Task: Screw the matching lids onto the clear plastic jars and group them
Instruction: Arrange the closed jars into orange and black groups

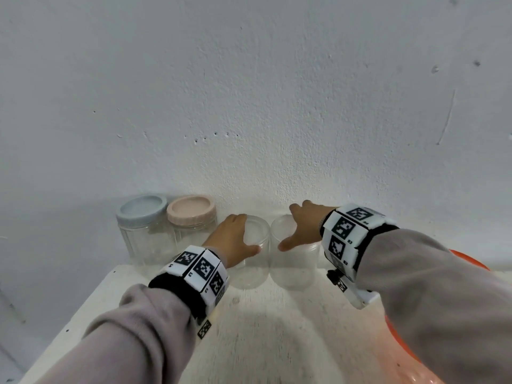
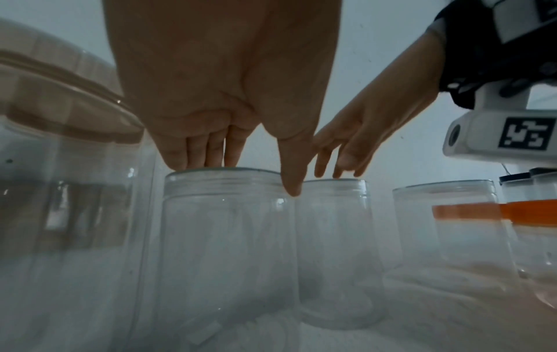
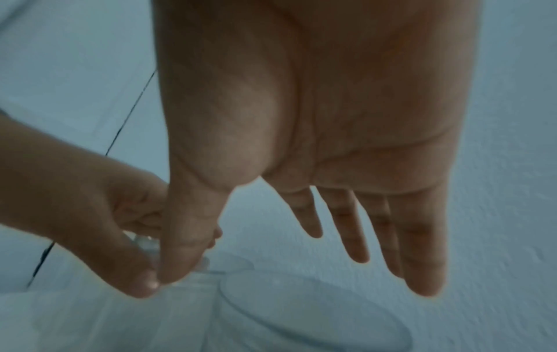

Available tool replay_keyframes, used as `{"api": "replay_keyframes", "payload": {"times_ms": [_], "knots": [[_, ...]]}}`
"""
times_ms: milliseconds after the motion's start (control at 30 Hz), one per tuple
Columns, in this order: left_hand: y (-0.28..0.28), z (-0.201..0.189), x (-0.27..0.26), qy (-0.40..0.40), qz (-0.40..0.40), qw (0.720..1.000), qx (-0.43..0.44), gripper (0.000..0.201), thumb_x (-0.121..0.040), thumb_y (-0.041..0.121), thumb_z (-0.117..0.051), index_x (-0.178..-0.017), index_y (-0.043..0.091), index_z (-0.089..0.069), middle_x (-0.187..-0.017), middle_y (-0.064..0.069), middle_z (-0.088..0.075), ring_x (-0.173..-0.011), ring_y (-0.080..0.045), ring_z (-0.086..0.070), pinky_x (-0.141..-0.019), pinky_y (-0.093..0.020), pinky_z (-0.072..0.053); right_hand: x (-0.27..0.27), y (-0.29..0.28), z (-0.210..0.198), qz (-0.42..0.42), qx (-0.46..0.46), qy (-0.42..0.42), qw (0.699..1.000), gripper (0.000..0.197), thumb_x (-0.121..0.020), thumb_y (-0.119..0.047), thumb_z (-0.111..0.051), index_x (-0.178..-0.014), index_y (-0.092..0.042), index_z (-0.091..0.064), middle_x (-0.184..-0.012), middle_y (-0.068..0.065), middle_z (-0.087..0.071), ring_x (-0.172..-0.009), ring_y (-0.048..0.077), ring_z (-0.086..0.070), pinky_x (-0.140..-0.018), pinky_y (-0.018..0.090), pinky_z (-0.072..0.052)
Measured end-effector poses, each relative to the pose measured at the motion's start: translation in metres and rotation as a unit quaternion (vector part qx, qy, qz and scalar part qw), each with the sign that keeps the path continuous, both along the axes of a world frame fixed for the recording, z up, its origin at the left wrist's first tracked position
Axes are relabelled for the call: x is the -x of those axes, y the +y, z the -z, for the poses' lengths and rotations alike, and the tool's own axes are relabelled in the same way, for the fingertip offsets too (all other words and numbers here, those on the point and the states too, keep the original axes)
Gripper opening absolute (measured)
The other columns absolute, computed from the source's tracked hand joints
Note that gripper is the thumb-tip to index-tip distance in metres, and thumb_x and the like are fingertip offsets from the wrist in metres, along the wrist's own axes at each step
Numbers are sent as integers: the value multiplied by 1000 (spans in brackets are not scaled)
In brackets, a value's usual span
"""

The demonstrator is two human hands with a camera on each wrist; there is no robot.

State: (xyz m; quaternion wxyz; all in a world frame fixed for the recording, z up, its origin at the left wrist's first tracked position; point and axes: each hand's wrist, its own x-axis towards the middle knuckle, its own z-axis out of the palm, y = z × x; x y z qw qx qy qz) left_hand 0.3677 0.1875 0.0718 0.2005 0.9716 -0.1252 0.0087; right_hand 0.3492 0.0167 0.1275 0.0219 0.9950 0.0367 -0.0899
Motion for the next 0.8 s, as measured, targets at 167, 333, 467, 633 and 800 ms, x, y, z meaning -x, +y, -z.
{"api": "replay_keyframes", "payload": {"times_ms": [167,333,467,633,800], "knots": [[0,-8,20,-33,45,997,51,73,-87,35,-64,-147,16,-28,-151,0,-32,-136,-14,-32,-106,-21,-24,35,-22,-28,-23,-60,-56,996,81,-84,-55,-62,-146,-18,-26,-143,4,-35,-127,23,-40,-99,39,-42],[-10,-12,60,-37,135,987,80,63,-88,35,-64,-142,23,-36,-146,7,-36,-133,-9,-34,-106,-17,-23,90,-57,-40,-18,-84,-87,992,75,-86,-53,-59,-147,-25,-26,-141,-1,-37,-122,17,-40,-100,31,-38],[-24,-10,93,-21,214,974,69,57,-89,41,-61,-140,28,-39,-142,14,-40,-129,-2,-36,-99,-11,-22,140,-80,-33,8,-62,-52,997,71,-87,-56,-57,-145,-28,-28,-140,-6,-37,-115,11,-43,-96,26,-38],[-48,-9,136,58,282,953,99,56,-85,49,-63,-135,34,-44,-135,19,-46,-124,4,-42,-104,-16,-33,197,-107,-11,30,-23,33,999,74,-84,-60,-57,-145,-32,-26,-141,-13,-36,-121,8,-43,-99,26,-38],[-71,-7,181,173,366,912,64,85,-75,57,-71,-145,38,-27,-145,22,-31,-131,5,-31,-113,-27,-31,237,-142,12,72,-11,92,993,92,-76,-74,-54,-149,-33,-15,-149,-14,-26,-130,7,-35,-102,21,-32]]}}
